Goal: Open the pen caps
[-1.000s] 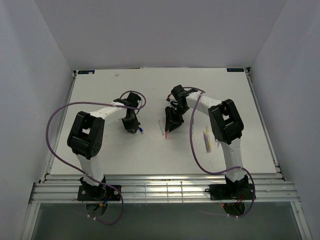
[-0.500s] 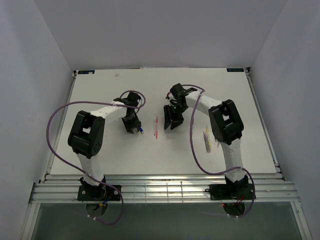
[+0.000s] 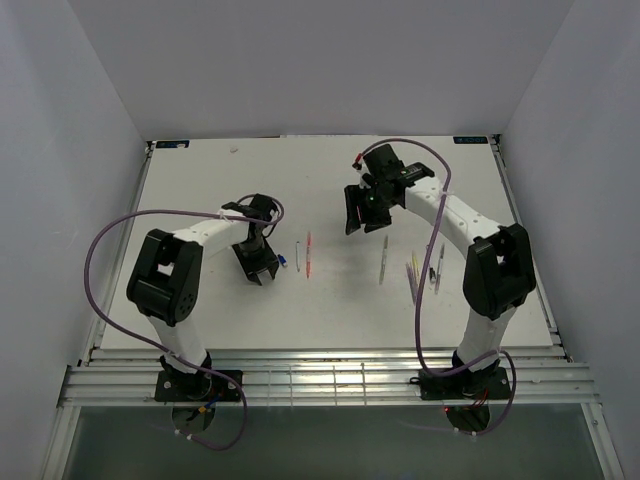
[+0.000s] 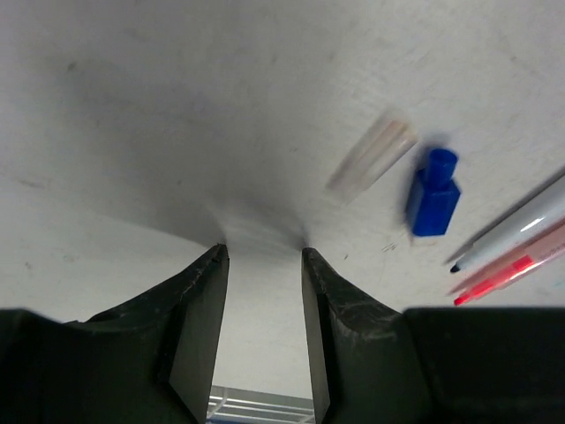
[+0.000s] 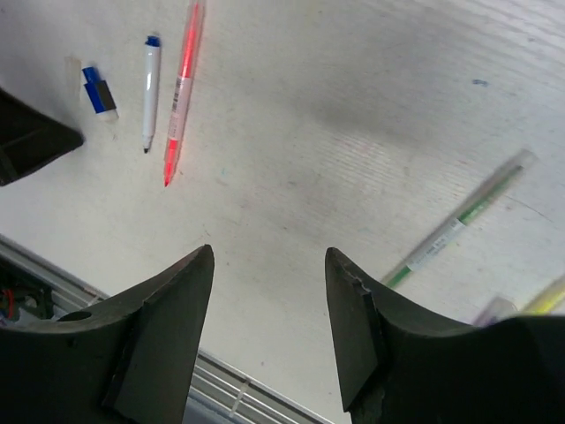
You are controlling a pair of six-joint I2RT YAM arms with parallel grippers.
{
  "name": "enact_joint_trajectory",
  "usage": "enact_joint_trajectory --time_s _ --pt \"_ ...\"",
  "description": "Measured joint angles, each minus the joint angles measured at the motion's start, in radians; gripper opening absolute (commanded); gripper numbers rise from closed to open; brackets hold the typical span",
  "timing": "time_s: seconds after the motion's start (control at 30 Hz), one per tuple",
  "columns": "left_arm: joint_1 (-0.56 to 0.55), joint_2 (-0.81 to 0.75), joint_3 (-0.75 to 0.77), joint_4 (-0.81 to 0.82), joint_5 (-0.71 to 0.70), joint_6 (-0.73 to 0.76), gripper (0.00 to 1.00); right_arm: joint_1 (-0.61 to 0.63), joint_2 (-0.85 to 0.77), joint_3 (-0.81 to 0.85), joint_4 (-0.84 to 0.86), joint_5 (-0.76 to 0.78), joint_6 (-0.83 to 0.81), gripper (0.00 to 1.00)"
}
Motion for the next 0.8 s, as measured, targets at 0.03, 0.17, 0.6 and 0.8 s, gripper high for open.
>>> enact_joint_trajectory --time_s 0.03,0.17,0.6,0.8 --pt "0.000 -0.013 -0.013 -0.015 0.005 -0.007 0.50 -0.002 -0.019 -0.008 -0.001 0.023 0.000 0.61" --pt "-0.002 -0.072 -0.029 -0.054 0.031 -0.025 0.51 -0.015 -0.023 -0.034 -0.007 0.092 0.011 0.62" --pt "-0.013 -0.135 0.085 -0.050 0.110 0.061 0.50 -0.142 0.018 -0.093 -0.036 0.163 0.037 0.44" --pt "-0.014 -0.179 0.083 -0.025 0.135 0.095 0.50 -0.166 0.058 -0.098 -0.033 0.159 0.033 0.35"
